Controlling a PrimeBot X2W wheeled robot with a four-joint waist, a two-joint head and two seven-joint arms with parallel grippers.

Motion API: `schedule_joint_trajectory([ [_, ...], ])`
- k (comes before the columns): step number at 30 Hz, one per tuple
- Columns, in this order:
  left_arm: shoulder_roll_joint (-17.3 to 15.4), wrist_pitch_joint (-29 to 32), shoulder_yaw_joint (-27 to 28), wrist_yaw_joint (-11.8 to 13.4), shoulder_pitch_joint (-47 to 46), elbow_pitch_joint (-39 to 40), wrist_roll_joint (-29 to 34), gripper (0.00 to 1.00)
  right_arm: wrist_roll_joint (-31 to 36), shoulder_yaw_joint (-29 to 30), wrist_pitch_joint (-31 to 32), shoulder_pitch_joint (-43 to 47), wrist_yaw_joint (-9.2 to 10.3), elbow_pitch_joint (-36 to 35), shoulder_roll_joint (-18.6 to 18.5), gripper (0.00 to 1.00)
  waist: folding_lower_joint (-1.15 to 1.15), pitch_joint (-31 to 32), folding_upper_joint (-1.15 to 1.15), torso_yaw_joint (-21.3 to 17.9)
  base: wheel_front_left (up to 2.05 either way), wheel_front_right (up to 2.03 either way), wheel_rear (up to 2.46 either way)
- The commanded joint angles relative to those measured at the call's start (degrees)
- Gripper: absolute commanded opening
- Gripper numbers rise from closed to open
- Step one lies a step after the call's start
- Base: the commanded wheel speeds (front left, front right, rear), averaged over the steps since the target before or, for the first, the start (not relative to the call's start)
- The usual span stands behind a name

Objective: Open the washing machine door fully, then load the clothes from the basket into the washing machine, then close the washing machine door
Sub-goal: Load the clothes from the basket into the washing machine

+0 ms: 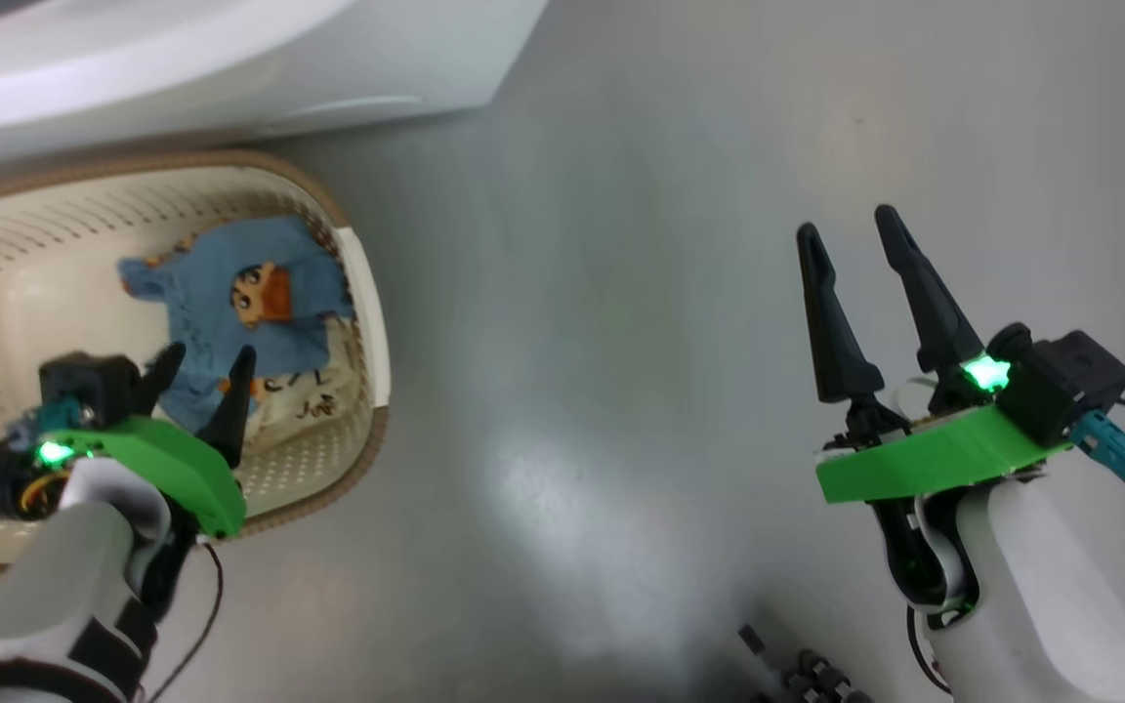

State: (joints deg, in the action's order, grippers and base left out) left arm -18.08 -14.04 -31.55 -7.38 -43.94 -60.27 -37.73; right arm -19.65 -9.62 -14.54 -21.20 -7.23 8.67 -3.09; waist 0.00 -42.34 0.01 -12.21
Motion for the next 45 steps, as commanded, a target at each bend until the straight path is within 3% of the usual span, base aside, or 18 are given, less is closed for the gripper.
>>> schedule_joint_trajectory([
  [1, -2.60, 0.28, 0.00, -0.11, -0.62, -0.36, -1.25, 1.00, -0.16, -1.58, -0.46, -0.13, -0.25, -1.63, 0.20, 1.00, 0.00, -2.69, -0.01, -1.49, 0.00, 0.00, 0.00],
  [16, -7.63, 3.47, -10.51, -0.11, -7.79, -3.50, -10.53, 1.00, -1.19, -3.77, -0.46, -1.35, -0.25, -3.06, 0.21, 1.00, 0.00, -7.58, -0.01, -3.47, 0.00, 0.00, 0.00],
  [36, -9.20, 9.67, -20.08, -0.11, -12.60, -5.12, -18.33, 1.00, -0.55, -5.63, -0.46, -0.15, -0.25, -5.26, 0.21, 1.00, 0.00, -9.90, -0.01, -4.91, 0.00, 0.00, 0.00],
  [37, -9.42, 9.78, -20.47, -0.11, -12.66, -5.06, -18.71, 0.78, -0.53, -5.69, -0.46, -0.12, -0.25, -5.35, 0.21, 1.00, 0.00, -9.93, -0.01, -4.98, 0.00, 0.00, 0.00],
  [38, -9.58, 9.91, -20.91, -0.11, -12.71, -4.90, -19.10, 0.35, -0.51, -5.73, -0.46, -0.11, -0.25, -5.43, 0.21, 1.00, 0.00, -9.92, -0.01, -5.02, 0.00, 0.00, 0.00],
  [39, -9.58, 9.91, -20.91, -0.11, -12.71, -4.90, -19.10, 0.35, -0.51, -5.73, -0.46, -0.11, -0.25, -5.43, 0.21, 1.00, 0.00, -9.92, -0.01, -5.02, 0.00, 0.00, 0.00],
  [40, -9.74, 9.65, -21.24, -0.11, -12.80, -4.69, -19.50, 0.04, -0.47, -5.74, -0.46, -0.11, -0.25, -5.47, 0.21, 1.00, 0.00, -9.89, -0.01, -5.02, 0.00, 0.00, 0.00],
  [45, -9.39, 8.82, -22.74, -0.11, -12.82, -4.07, -21.79, 0.00, -0.22, -5.26, -0.46, -0.10, -0.25, -5.33, 0.21, 1.00, 0.00, -8.97, -0.01, -4.33, 0.00, 0.00, 0.00],
])
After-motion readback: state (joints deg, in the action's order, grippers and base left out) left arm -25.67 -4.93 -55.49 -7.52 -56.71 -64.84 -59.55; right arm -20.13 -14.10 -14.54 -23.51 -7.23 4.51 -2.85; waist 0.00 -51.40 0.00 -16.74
